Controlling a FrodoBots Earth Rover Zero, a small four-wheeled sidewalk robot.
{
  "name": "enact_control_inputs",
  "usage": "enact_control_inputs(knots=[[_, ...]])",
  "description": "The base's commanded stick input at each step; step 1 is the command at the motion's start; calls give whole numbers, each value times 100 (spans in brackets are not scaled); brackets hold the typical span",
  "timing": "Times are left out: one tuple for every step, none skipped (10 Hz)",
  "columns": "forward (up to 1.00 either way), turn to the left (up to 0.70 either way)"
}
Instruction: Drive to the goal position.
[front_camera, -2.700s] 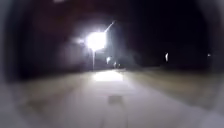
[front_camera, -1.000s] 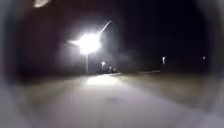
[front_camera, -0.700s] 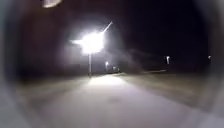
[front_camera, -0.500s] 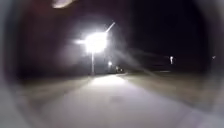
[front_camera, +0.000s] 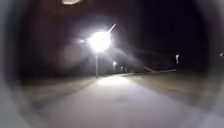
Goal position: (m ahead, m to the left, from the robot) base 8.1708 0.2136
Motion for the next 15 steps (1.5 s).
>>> enact_control_inputs(knots=[[100,0],[100,0],[100,0],[100,0],[100,0],[100,0],[100,0],[100,0],[100,0],[100,0],[100,4],[100,10],[100,16],[100,22],[100,27]])
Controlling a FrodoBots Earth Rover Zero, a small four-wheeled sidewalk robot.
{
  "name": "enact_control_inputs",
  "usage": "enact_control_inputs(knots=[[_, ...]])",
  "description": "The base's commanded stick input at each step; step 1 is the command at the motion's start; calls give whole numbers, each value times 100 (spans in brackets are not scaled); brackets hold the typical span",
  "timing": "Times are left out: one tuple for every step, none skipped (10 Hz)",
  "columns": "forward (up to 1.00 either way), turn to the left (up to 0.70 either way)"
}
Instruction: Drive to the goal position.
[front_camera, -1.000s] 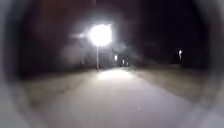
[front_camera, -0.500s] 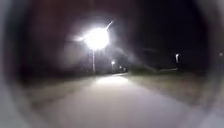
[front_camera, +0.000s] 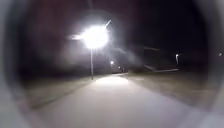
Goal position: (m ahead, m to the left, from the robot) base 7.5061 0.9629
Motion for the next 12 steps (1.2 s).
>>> enact_control_inputs(knots=[[100,23],[100,20],[100,16],[100,12],[100,9],[100,5],[100,2],[100,0],[100,0],[100,0],[100,0],[100,0]])
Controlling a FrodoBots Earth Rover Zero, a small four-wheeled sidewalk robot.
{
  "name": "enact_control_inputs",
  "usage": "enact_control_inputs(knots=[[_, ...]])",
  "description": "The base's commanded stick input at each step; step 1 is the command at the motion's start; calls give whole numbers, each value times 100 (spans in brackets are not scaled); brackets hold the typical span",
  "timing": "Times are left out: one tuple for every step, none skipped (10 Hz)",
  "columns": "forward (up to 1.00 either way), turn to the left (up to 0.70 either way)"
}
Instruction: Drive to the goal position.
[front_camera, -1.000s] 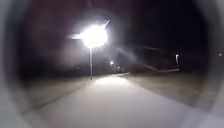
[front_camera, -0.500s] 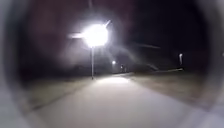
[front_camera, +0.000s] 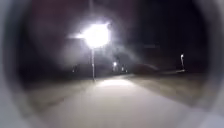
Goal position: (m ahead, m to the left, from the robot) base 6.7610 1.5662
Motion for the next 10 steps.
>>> enact_control_inputs(knots=[[100,0],[100,0],[100,0],[100,0],[100,0],[100,0],[100,0],[100,0],[100,0],[100,0]])
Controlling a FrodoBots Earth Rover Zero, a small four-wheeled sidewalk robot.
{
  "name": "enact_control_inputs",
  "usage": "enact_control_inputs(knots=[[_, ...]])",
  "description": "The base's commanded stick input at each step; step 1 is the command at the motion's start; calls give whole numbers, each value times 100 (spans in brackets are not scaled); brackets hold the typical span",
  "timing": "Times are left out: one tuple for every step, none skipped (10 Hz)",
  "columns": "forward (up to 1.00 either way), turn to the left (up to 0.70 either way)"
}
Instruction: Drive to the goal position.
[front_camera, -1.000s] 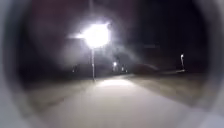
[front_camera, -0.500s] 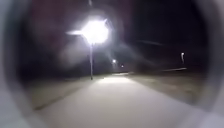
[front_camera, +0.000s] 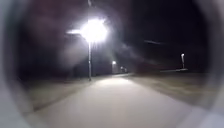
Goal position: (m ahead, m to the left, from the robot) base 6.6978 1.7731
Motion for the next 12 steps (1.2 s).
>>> enact_control_inputs(knots=[[100,0],[100,0],[100,0],[100,0],[100,0],[100,0],[100,0],[100,0],[100,0],[100,0],[100,0],[100,0]])
